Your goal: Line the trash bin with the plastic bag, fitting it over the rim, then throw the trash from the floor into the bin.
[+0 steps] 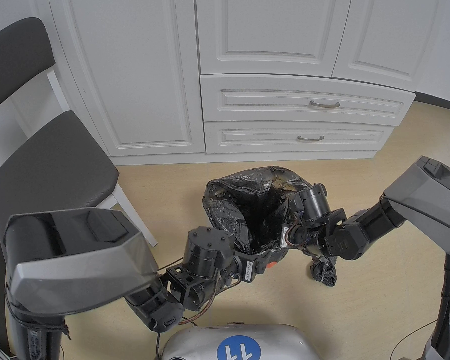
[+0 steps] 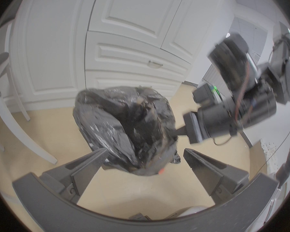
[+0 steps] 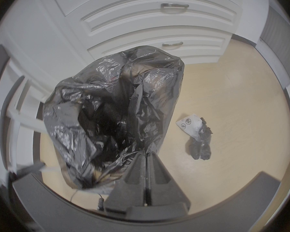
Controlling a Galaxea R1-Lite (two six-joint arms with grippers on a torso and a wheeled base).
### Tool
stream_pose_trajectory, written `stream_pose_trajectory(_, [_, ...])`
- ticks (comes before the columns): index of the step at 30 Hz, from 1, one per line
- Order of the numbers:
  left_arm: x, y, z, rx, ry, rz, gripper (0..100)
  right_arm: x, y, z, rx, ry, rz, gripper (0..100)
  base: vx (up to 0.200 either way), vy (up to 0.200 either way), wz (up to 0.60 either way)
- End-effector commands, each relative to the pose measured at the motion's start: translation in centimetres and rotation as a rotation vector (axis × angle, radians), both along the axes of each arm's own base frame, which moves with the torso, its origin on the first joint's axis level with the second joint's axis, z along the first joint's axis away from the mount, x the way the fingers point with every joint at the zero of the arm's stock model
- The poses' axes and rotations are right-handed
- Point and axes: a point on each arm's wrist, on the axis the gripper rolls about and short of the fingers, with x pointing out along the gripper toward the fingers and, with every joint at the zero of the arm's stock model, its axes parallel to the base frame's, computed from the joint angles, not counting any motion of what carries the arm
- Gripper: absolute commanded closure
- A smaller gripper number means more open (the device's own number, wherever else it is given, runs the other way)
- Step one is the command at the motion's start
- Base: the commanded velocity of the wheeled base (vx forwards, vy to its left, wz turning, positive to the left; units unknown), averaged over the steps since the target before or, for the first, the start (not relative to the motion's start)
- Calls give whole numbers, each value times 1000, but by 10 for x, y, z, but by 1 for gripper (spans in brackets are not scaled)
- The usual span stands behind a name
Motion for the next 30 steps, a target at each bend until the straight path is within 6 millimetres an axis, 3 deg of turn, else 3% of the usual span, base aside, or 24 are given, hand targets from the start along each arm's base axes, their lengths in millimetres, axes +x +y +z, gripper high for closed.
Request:
stream_pose_trajectory(1, [6,26,46,-38,-89,49,0,-34,-8,20,-71,-9,99,100,0,0,0])
stream_pose_trajectory(6, [21,41,48,-31,-94,101,0,-53,-1,13,-109,24,183,100,0,0,0])
stream_pose_trajectory(15, [28,43,42,-16,-70,99,0,-84,8,22,-92,40,303,100,0,0,0])
stream_pose_trajectory(19, [29,42,39,-10,-63,99,0,-81,8,14,-105,56,304,100,0,0,0])
stream_pose_trajectory(24, [32,40,26,8,-41,100,0,-61,2,-22,-126,133,273,100,0,0,0])
stream_pose_trajectory(29, [37,37,13,24,-22,100,0,-50,-11,-44,-169,185,256,100,0,0,0])
stream_pose_trajectory(30, [37,37,12,25,-21,100,0,-48,-13,-45,-172,185,251,0,0,0,0])
